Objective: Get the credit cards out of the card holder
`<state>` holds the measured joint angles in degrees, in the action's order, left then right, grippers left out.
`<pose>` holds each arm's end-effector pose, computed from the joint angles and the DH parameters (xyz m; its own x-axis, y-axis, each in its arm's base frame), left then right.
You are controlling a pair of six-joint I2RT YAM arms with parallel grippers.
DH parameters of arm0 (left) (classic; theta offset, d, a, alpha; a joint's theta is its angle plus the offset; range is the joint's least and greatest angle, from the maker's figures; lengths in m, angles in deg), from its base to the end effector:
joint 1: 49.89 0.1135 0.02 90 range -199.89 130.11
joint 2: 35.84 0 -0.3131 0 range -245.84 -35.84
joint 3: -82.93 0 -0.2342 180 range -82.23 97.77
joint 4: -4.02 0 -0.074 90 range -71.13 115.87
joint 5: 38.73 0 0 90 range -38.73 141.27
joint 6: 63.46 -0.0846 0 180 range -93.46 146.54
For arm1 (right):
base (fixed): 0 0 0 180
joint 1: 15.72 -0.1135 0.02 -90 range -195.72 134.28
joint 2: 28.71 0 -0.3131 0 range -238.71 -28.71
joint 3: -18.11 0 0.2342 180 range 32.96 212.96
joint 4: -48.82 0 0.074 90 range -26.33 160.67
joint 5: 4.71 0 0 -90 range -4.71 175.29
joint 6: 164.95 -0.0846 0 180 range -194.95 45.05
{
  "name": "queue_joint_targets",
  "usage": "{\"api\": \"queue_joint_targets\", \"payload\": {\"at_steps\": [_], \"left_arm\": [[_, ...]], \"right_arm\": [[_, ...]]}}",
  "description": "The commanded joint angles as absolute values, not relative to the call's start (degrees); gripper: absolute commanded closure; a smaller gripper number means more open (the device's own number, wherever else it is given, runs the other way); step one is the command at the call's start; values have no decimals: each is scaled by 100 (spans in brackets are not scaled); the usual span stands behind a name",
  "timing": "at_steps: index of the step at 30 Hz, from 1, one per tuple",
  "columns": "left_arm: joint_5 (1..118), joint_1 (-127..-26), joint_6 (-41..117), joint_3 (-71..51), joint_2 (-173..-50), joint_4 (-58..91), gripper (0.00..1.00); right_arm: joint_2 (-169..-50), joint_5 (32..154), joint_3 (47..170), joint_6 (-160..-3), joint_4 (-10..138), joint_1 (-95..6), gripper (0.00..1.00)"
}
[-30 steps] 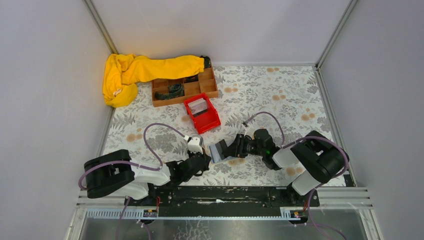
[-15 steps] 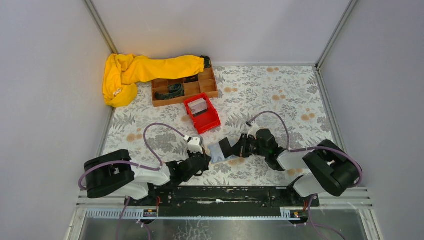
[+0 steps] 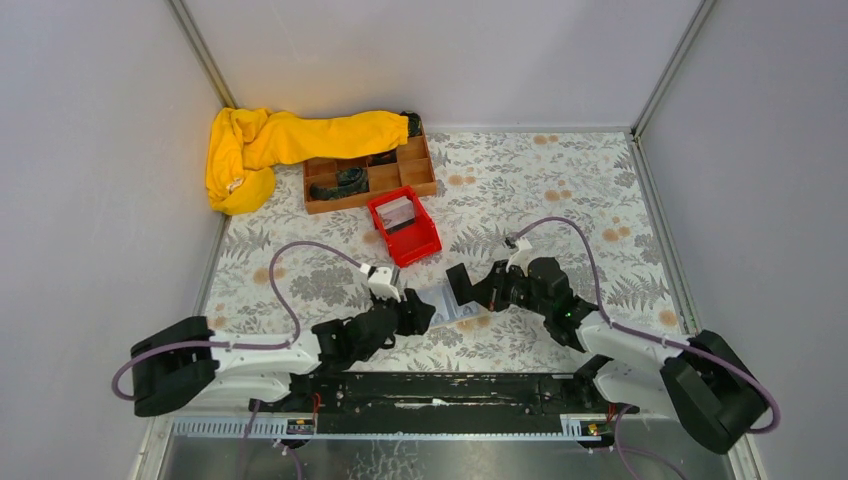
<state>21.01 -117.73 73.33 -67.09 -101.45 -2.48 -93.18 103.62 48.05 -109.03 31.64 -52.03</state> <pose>0.1185 -0.1780 0.1906 -0.5877 -0.2259 -0.7769 0.3002 0.8308 -0.4687 0.1658 0.1548 0.2173 -0.6496 0.1828 -0.7380 -0.5313 0.5853 0.6125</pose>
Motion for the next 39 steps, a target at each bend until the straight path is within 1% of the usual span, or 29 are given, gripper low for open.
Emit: {"api": "queue_joint_targets", "payload": {"at_steps": [1, 6, 10, 12, 16, 18, 20, 23, 26, 33, 36, 39], "left_arm": [[2069, -11786, 6653, -6391, -9347, 70, 32], [2273, -11493, 5883, -5910, -8405, 775, 34], [2875, -10816, 5697, -5840, -7842, 814, 39], [3191, -10538, 5598, -5780, -7763, 802, 42], [3989, -10503, 5347, -5752, -7861, 506, 48], [4501, -10501, 5293, -5759, -7982, 327, 49], [4938, -10500, 5211, -5766, -8098, 161, 47], [5443, -10505, 5119, -5746, -8265, 30, 45], [5653, -10508, 5068, -5748, -8303, -11, 46], [6193, -10509, 5067, -5817, -8546, -260, 56], [6310, -10509, 5126, -5885, -8522, -363, 57], [6330, -10514, 5123, -5954, -8378, -372, 61]], "right_arm": [[-8778, 10807, 4924, -10336, 3500, -5152, 100], [-8293, 11236, 4890, -9958, 3779, -5140, 100], [-8016, 11834, 4667, -10052, 3249, -5140, 100], [-7942, 12247, 4568, -10154, 2895, -5140, 100], [-7905, 13166, 4540, -10237, 2448, -5140, 100], [-7884, 13461, 4580, -10252, 2452, -5140, 100], [-7862, 13719, 4605, -10235, 2455, -5140, 100], [-7809, 13788, 4584, -10254, 2438, -5140, 100], [-7768, 13774, 4547, -10261, 2413, -5140, 100], [-7806, 13730, 4544, -10252, 2403, -5140, 100], [-7845, 13693, 4544, -10217, 2439, -5140, 100], [-7863, 13649, 4536, -10201, 2447, -5140, 100]]}}
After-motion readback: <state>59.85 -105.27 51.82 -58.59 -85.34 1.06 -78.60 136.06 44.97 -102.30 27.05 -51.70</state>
